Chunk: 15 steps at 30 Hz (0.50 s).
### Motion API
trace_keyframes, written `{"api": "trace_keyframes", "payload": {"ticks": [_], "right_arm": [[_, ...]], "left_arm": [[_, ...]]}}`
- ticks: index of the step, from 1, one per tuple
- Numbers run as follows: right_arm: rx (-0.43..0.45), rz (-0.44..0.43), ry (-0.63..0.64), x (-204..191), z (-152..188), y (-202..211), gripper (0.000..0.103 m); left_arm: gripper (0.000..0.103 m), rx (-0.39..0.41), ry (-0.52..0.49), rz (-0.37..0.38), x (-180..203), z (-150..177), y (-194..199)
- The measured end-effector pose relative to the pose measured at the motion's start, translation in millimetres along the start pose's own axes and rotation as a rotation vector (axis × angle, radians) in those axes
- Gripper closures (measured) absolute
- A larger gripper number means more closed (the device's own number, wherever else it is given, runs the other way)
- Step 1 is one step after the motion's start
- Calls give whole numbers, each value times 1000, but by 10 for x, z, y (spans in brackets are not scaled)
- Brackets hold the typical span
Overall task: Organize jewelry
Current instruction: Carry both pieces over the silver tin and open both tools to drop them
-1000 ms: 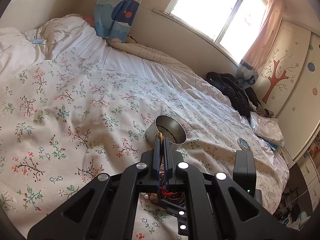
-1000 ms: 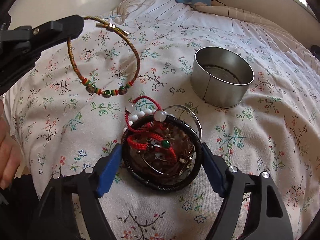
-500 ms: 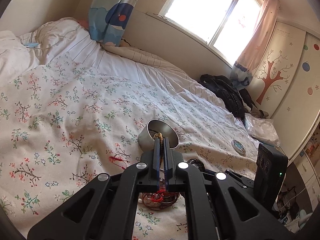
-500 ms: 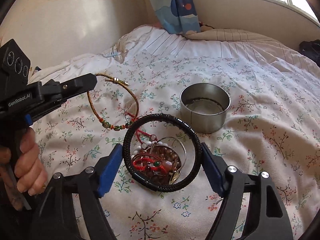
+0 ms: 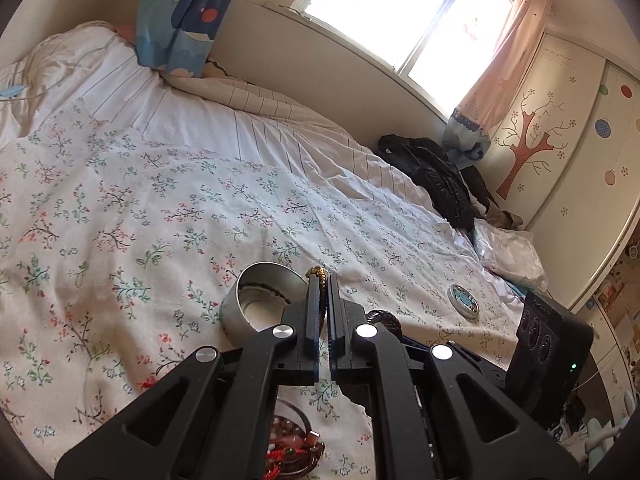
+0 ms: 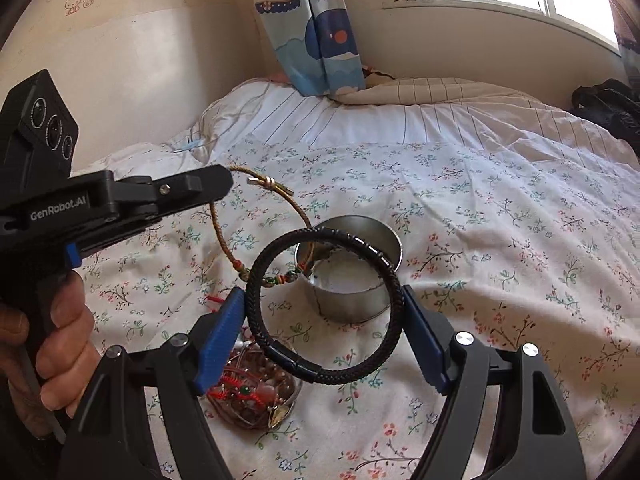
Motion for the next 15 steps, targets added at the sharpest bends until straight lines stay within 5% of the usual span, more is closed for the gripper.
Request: {"api": "trace_keyframes", "payload": {"ticks": [6,9,11,15], "right_arm": [[-2,16,-1,184,-111,-158,29],[-14,17,11,222,-144,-269,29],[-26,13,22,217,-153,-355,29],[-48,9,56,141,-160,-507,29]], "left_arm": [[99,-68,-5,-25,-45,-32,-512],[97,-108,-1,-110,-202,17,-710],[86,-139,2,-129,-285,69,-734],[61,-63,22,-182,-415,-46,-530]]}}
Point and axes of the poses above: each gripper's, at about its wrist camera, not at the fingertips, and y roughly against the way its jaws point, x to its right, z to its underside, the point moved 8 cm from there along -y, roughly the way its jaws point, and after that the axes turned 1 degree about -z, right-handed, at the moved point
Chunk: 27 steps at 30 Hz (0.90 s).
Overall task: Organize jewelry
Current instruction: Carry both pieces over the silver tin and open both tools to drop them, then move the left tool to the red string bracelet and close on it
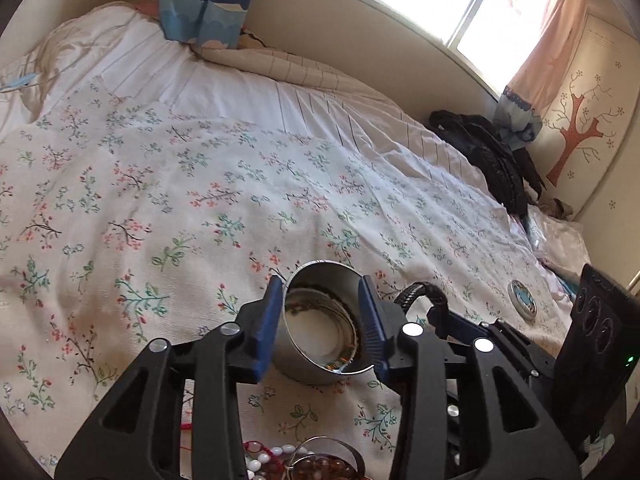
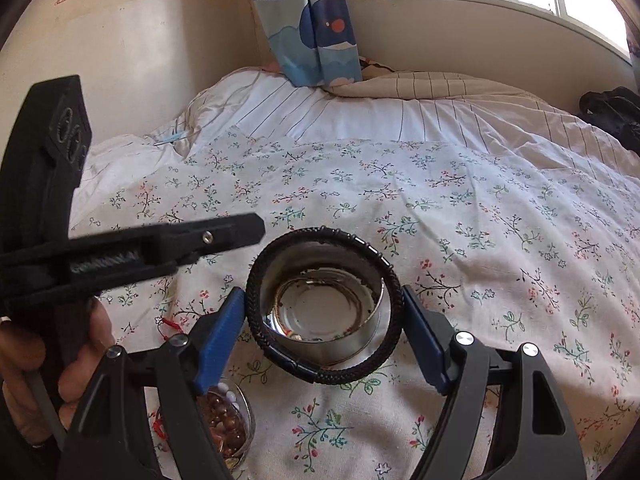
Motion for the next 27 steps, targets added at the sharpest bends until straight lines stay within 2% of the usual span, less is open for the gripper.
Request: {"api": "trace_keyframes", "payload": {"ticks": [5,10,14,20,23,27], "right_arm": [[-14,0,28,-62,-47,-140,29],[-22,5,32,-80,-139,-303,28],[-50,23,27,-79,-154,-445,23],[-16,29,-20,-84,-70,-97,23],[-3,41,-26,-149,86,181,18],[-6,89,-42,-148,345,532,17]], "left_arm": [[55,85,36,-43,-171,-123,242],[51,98,70,-69,-306,-157,301],[44,106,69,-90,-328,-140,341],[42,104,60,-125,-354,-52,454],[41,101,40,-157,-360,66,561],[35,71,-21,-210,-354,292,694]]}}
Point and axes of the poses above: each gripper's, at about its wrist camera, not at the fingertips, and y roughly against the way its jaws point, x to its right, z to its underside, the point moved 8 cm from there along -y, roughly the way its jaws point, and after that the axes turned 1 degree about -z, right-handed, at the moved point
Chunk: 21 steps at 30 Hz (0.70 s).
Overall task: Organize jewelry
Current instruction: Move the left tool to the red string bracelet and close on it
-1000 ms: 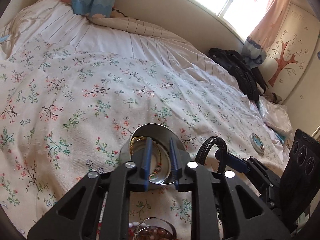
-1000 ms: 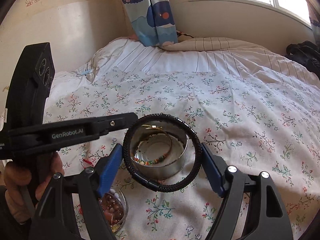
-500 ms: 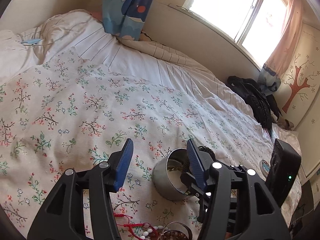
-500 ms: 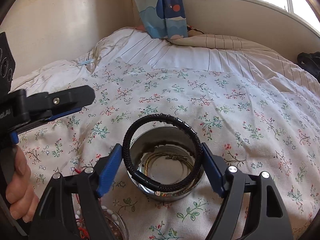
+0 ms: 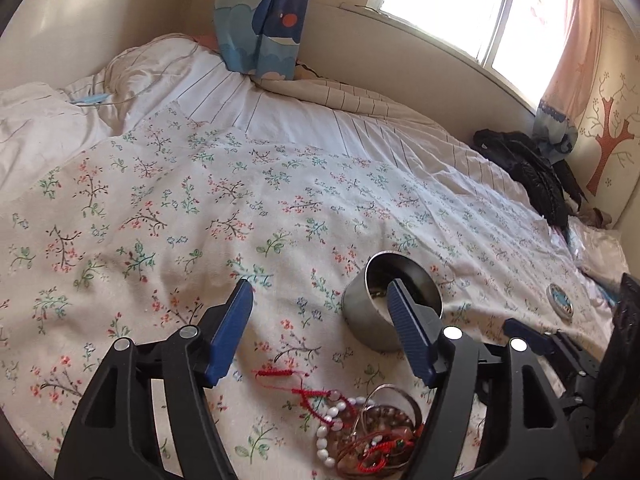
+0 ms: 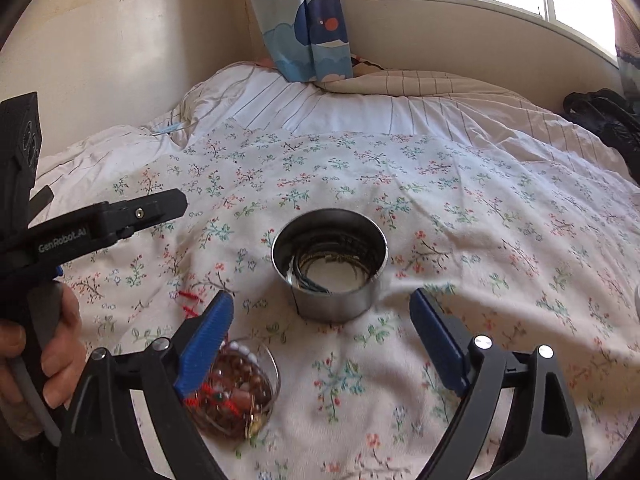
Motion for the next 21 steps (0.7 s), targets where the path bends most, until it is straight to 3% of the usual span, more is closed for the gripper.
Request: {"api": "trace_keyframes", "payload": {"ticks": [7,16,21], "right_arm": [[-32,25,-77,100,477,324,15],[-76,52,-26,40,540,190,14],[-69,67,-61,147,535,197,9]], "left_arm": [[35,-82,-79,-33,-39,419,169],[35,-187,-213,-8,118,844,204],[35,-192,-307,21,313,944,209]]}}
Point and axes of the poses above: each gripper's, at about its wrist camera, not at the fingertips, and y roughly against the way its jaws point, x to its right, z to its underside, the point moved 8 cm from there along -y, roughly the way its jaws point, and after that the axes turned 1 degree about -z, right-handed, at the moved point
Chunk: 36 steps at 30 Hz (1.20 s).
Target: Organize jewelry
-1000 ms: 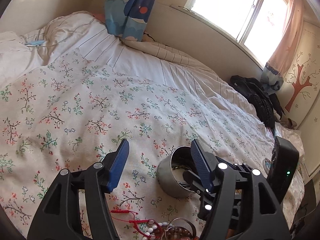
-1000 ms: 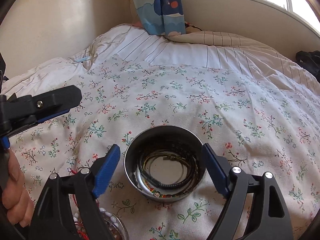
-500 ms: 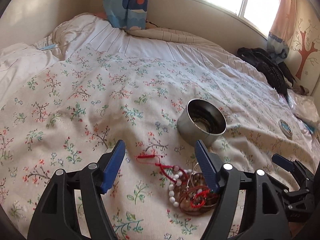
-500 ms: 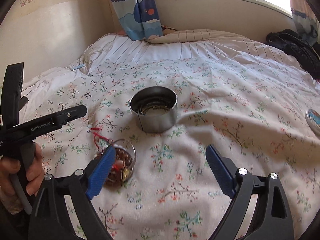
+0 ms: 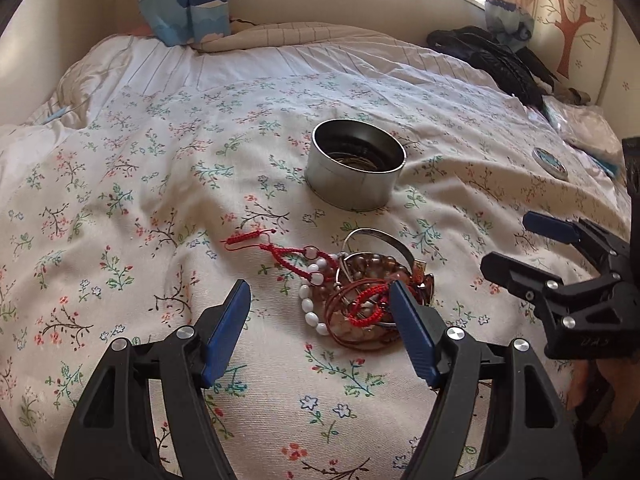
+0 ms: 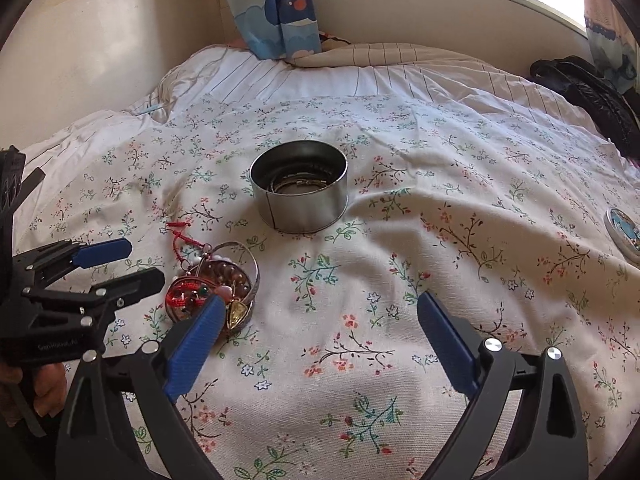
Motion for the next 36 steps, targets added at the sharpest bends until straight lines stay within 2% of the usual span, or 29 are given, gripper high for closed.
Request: {"api": "trace_keyframes", "payload": {"ticks": [3,11,13,17,20,21,24,29,33,36], "right_arm": [[0,-7,-17,33,-5,-6,9],[-2,-5,-19,47,-15,-10,9],[1,-4,-25,59,-20,-2,9],[4,-6,-32,75,-23,8,9],[6,-9,-33,79,-26,12,9],[7,-10,-33,82,-28,13,9],[8,-11,-37,91,-26,18,8],[2,-19,-35,85,-20,8,8],[-16,-39,-23,31,1,-30,8],[-27,-88,6,-94,21,-47,8]], "left_arm": [[35,-7,-44,-5,81,12,-30],[35,-19,-63,16,139,16,-87],[44,-31,-81,35,191,38,-109],[54,-53,-115,41,252,71,-163],[70,-82,-118,43,263,106,-220],[79,-94,-117,46,260,120,-240],[88,-85,-121,44,259,110,-221],[89,-51,-57,87,188,38,-119],[89,0,47,146,55,-69,-1],[89,38,127,176,-75,-137,76]]}}
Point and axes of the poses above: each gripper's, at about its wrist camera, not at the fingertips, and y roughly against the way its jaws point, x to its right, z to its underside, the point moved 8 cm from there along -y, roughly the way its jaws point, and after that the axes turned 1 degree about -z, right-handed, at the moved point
